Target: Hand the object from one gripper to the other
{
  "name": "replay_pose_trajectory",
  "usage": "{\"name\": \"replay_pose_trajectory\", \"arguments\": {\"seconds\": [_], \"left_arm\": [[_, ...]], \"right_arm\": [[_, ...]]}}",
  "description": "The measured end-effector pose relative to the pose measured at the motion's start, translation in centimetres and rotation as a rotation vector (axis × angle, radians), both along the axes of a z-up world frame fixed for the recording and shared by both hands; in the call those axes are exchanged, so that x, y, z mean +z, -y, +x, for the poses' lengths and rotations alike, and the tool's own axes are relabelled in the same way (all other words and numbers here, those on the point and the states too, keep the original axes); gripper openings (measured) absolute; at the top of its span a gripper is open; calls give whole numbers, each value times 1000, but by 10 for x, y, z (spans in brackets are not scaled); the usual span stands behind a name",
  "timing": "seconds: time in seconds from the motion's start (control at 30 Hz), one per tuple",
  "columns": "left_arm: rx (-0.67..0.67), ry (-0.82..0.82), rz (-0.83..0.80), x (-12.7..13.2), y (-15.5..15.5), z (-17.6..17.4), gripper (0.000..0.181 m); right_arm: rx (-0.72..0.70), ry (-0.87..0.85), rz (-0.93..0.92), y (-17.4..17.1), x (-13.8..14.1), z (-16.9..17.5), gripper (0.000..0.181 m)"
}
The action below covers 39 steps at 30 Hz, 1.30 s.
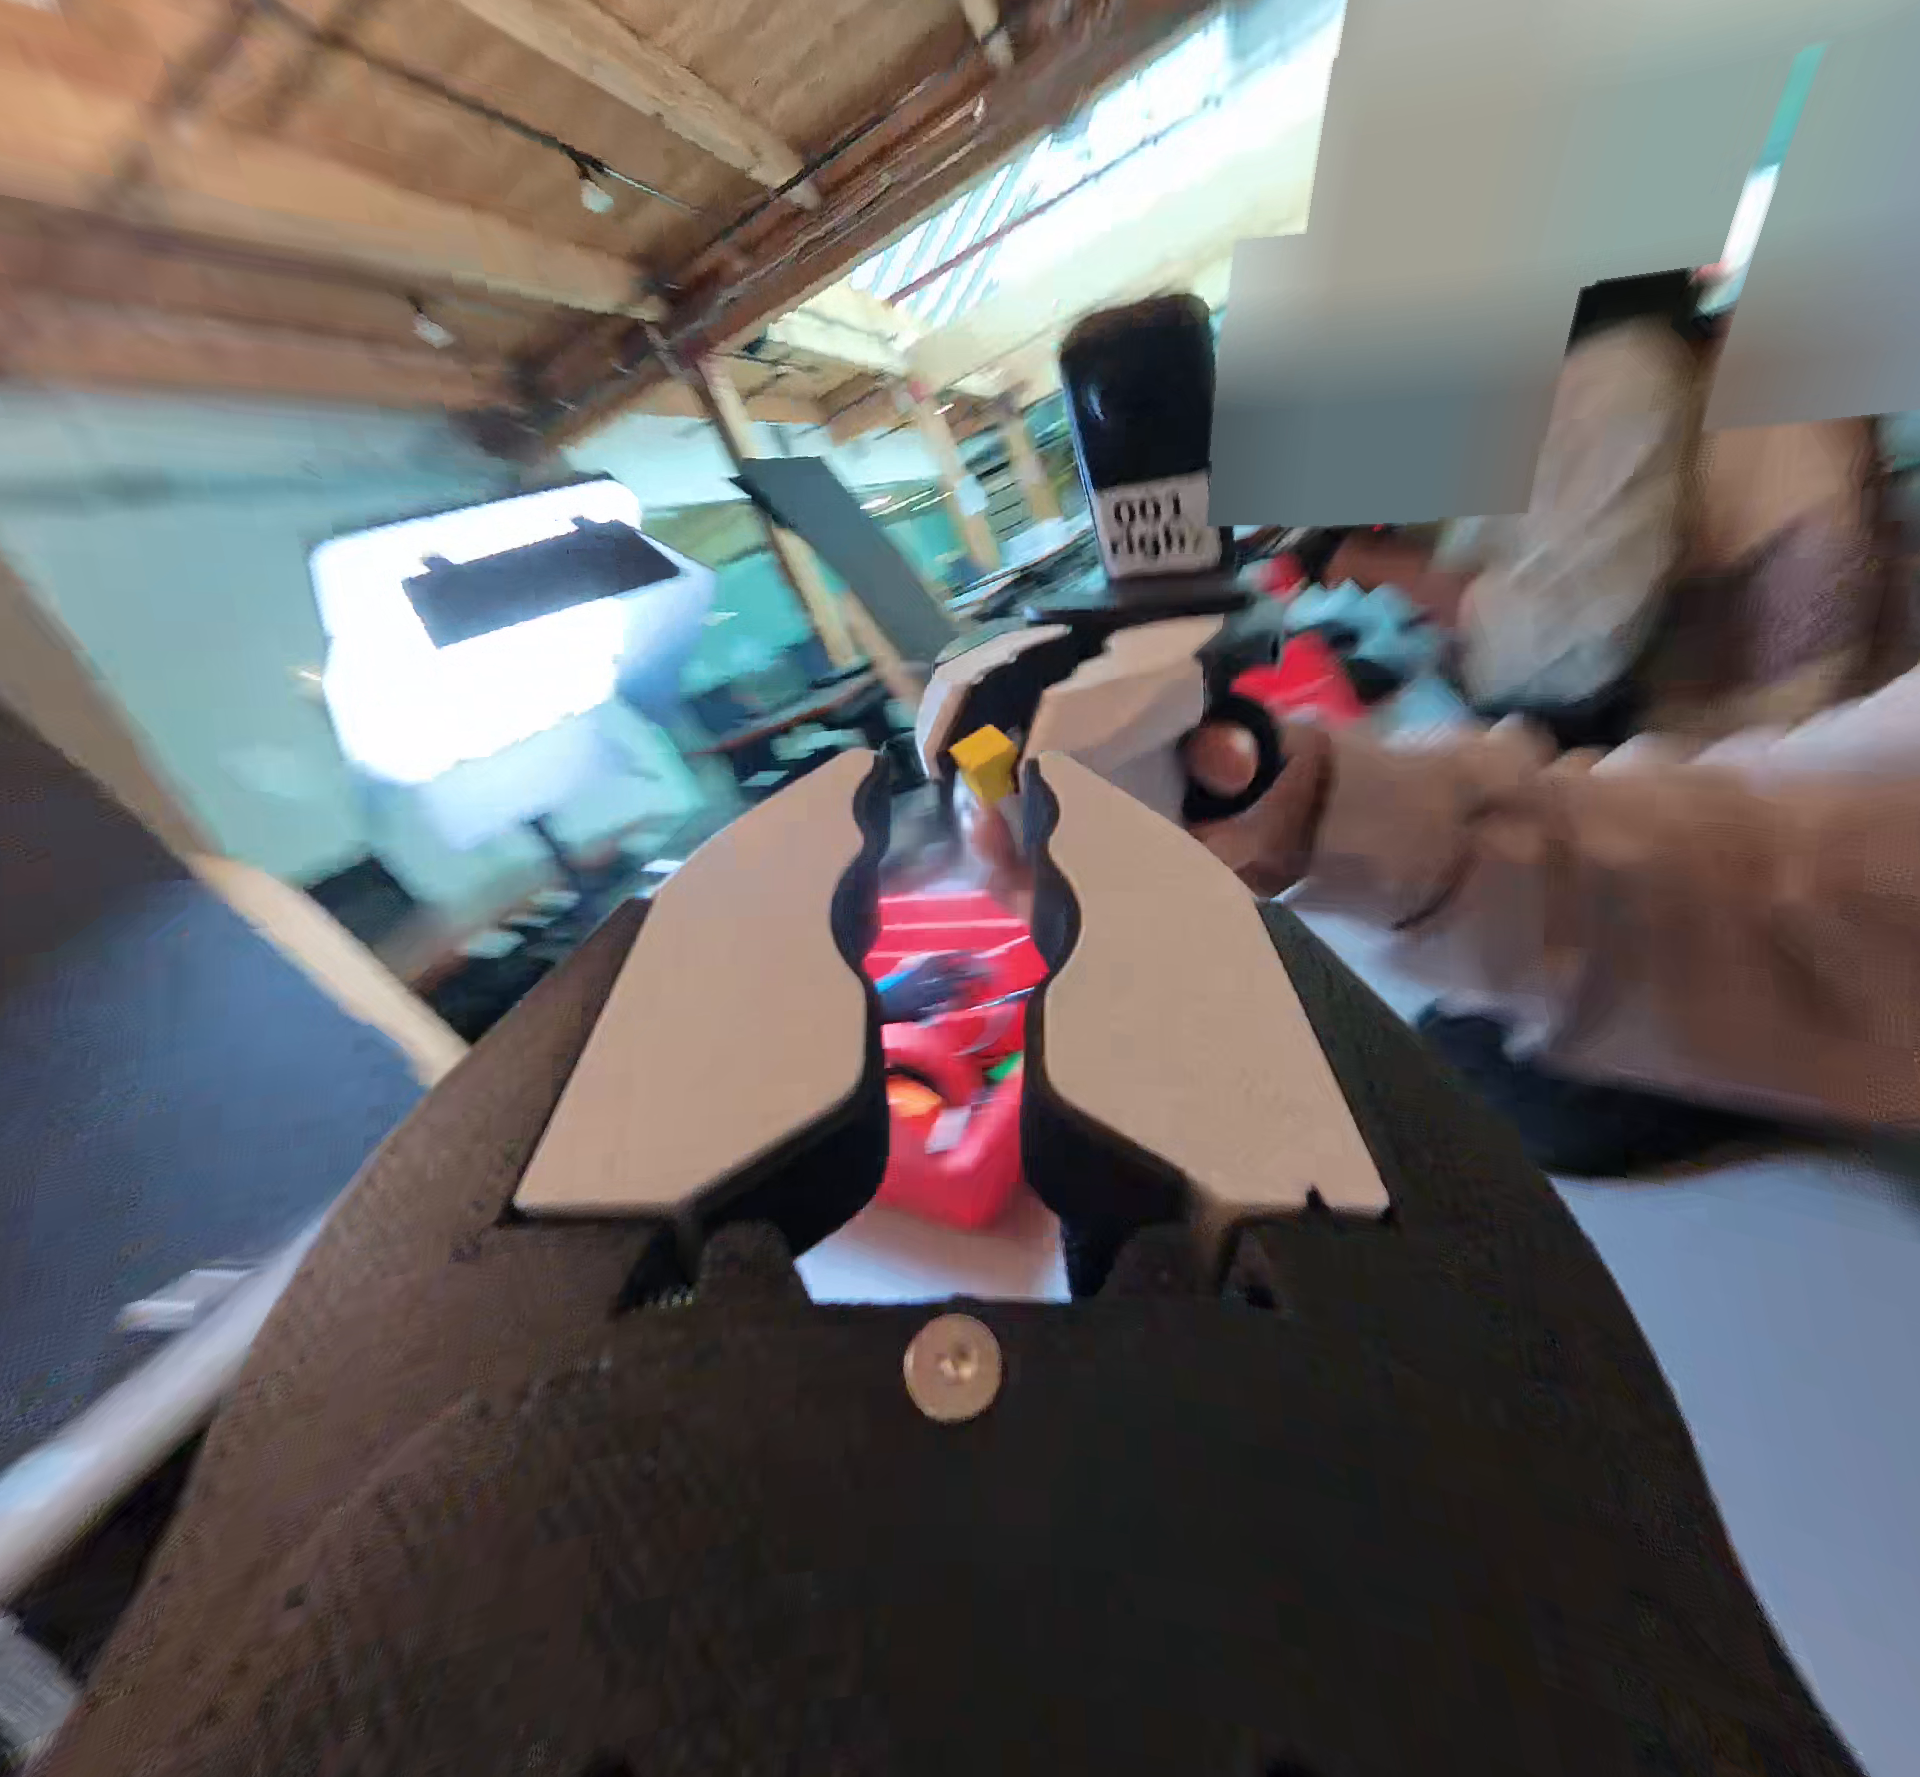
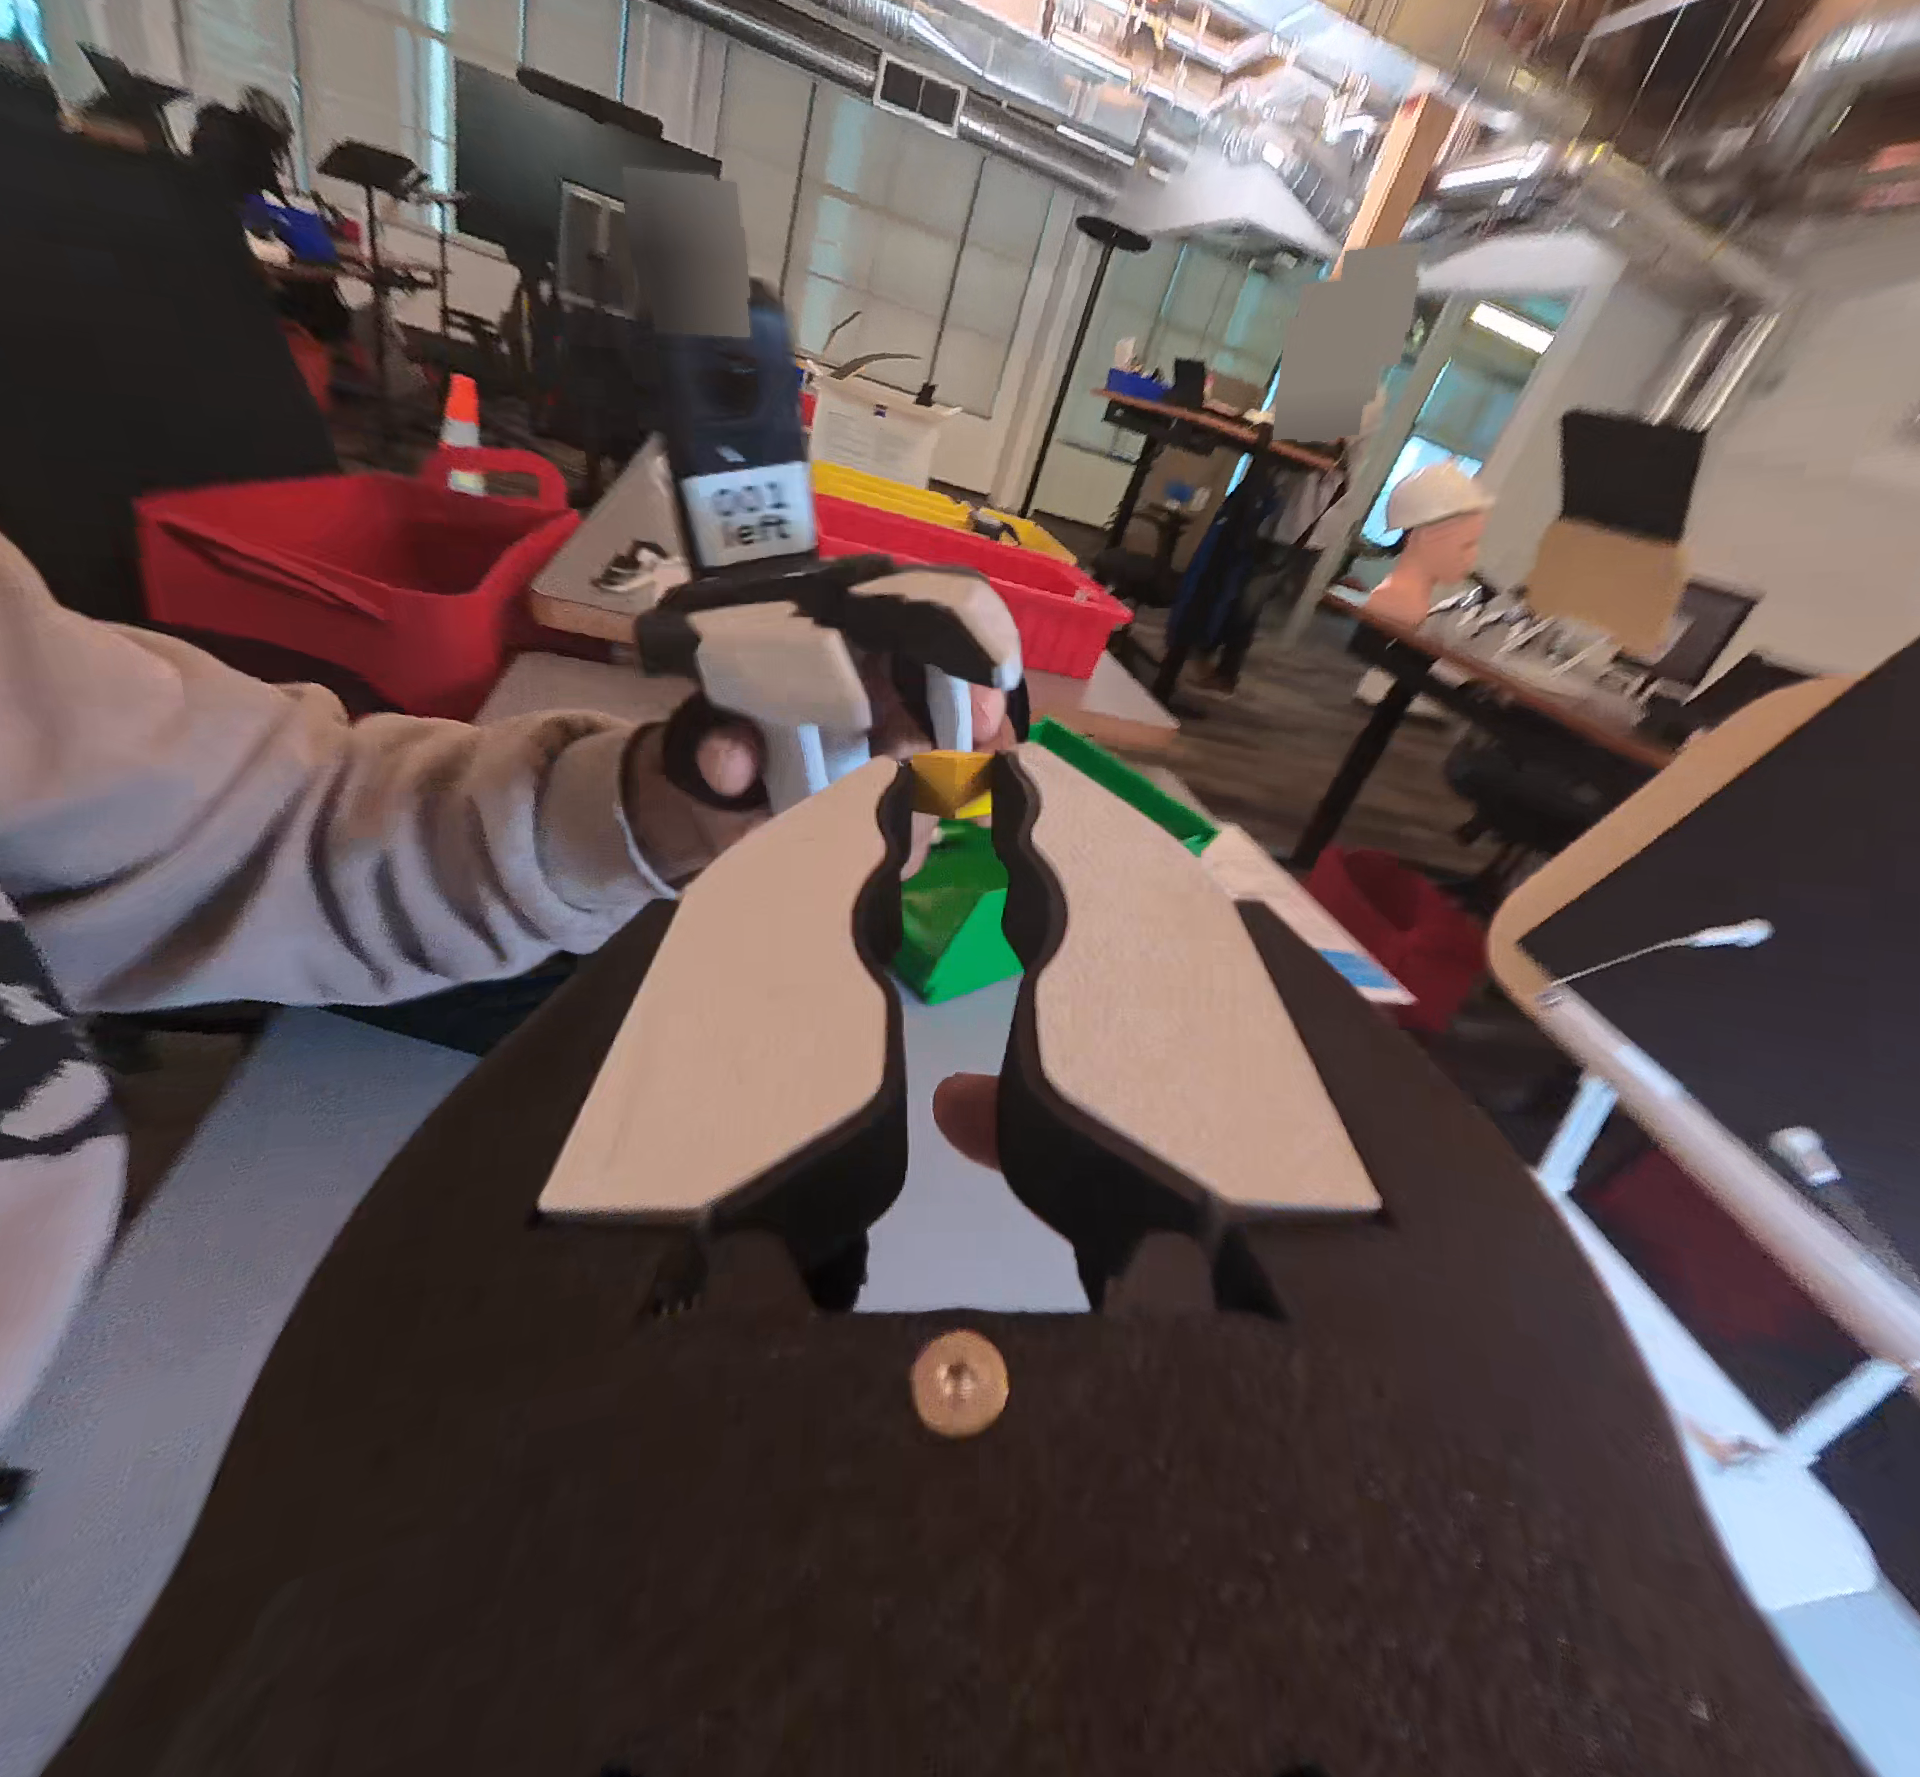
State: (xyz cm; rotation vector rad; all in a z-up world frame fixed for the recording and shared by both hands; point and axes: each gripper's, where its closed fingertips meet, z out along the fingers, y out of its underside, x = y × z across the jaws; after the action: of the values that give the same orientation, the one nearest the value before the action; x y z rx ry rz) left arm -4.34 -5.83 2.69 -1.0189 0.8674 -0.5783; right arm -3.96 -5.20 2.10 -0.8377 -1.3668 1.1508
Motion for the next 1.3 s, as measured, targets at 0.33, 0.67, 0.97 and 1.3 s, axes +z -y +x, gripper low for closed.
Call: {"name": "replay_pose_trajectory", "arguments": {"seconds": [0.33,0.67,0.97,1.3], "left_arm": [[-490,280,-604,-2,1,5,31],[-535,213,-686,-17,1,16,17],[-478,162,-497,-11,5,9,13],[-296,2,43,-9,23,0,13]], "right_arm": [[-168,-76,477,11,-3,-3,14],[-219,-62,619,11,-11,-7,14],[-91,-94,365,18,1,1,17],[244,13,-184,30,2,0,30]]}}
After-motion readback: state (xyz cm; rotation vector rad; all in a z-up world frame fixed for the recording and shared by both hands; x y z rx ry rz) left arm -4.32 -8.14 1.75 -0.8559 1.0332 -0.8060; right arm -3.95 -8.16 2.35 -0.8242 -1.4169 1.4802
